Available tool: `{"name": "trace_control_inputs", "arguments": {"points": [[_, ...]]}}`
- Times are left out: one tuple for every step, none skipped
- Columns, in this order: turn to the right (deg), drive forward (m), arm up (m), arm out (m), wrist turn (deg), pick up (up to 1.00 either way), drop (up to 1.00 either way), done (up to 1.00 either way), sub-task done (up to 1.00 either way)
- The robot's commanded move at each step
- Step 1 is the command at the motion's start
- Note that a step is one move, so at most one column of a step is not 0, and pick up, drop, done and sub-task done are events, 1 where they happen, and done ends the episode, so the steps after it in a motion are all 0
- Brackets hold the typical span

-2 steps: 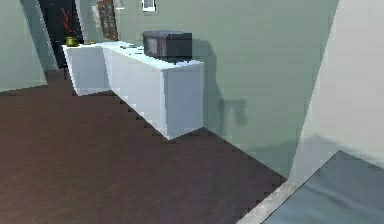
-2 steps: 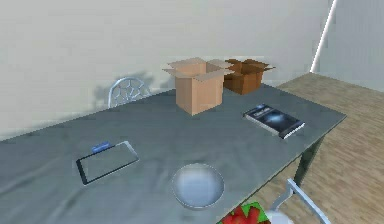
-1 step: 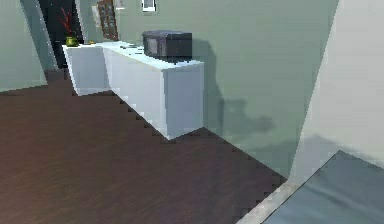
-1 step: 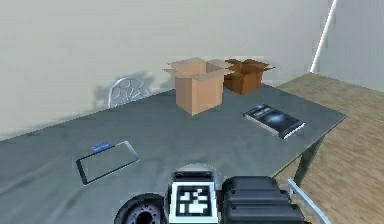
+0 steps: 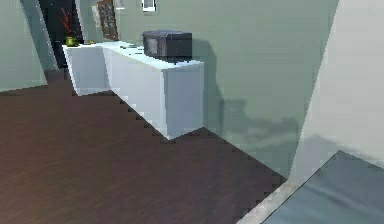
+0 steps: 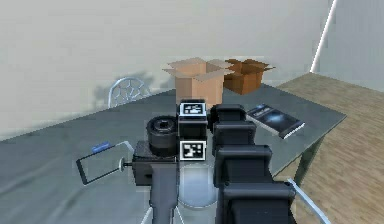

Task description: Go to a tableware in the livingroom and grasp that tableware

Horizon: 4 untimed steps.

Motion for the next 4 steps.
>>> {"name": "trace_control_inputs", "arguments": {"points": [[0.0,0.00,0.00,0.00,45.0,0.00,0.00,0.00,0.00],[0.0,0.00,0.00,0.00,45.0,0.00,0.00,0.00,0.00],[0.0,0.00,0.00,0.00,45.0,0.00,0.00,0.00,0.00],[0.0,0.00,0.00,0.00,45.0,0.00,0.00,0.00,0.00]]}}
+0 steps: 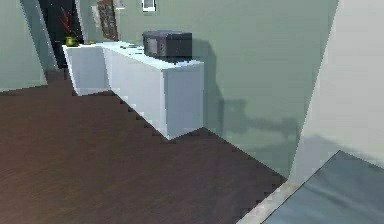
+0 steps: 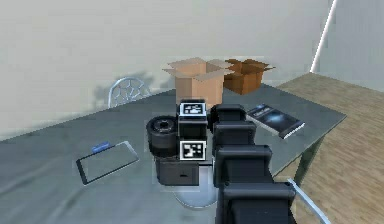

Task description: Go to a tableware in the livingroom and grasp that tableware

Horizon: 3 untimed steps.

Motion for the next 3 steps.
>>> {"name": "trace_control_inputs", "arguments": {"points": [[0.0,0.00,0.00,0.00,9.0,0.00,0.00,0.00,0.00],[0.0,0.00,-0.28,0.00,0.0,0.00,0.00,0.00,0.00],[0.0,0.00,0.00,0.00,0.0,1.00,0.00,0.00,0.00]]}}
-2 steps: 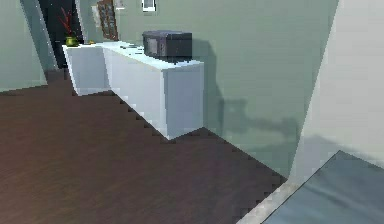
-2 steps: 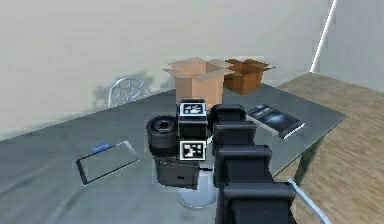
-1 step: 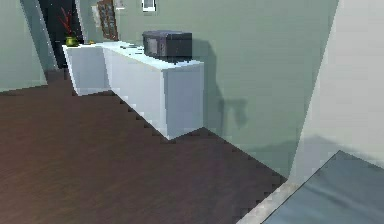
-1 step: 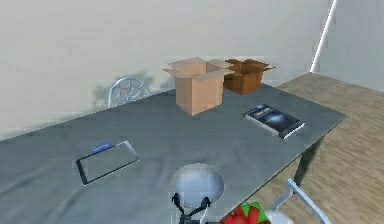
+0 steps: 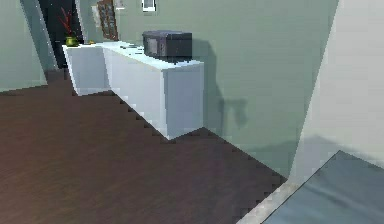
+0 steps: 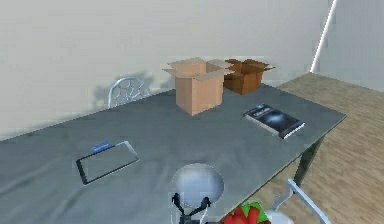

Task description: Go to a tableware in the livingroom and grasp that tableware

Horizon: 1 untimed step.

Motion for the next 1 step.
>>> {"name": "trace_control_inputs", "arguments": {"points": [[0.0,0.00,0.10,0.00,0.0,0.00,0.00,0.00,0.00]]}}
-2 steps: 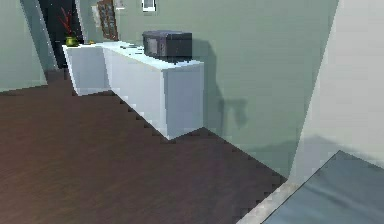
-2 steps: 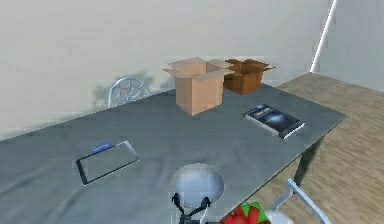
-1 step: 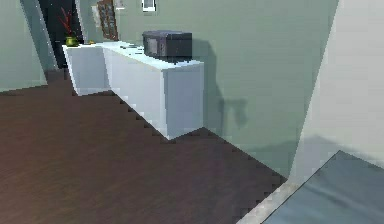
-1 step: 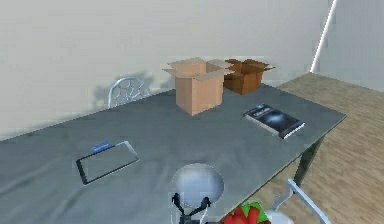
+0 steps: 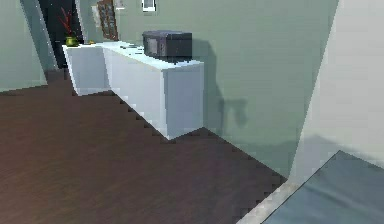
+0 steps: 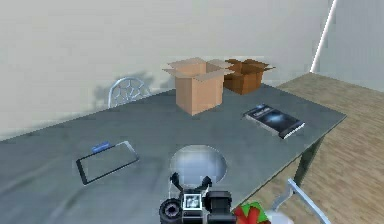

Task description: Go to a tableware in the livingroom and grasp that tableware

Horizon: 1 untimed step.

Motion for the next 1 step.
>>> {"name": "trace_control_inputs", "arguments": {"points": [[0.0,0.00,0.00,0.00,0.0,0.00,0.00,1.00,0.00]]}}
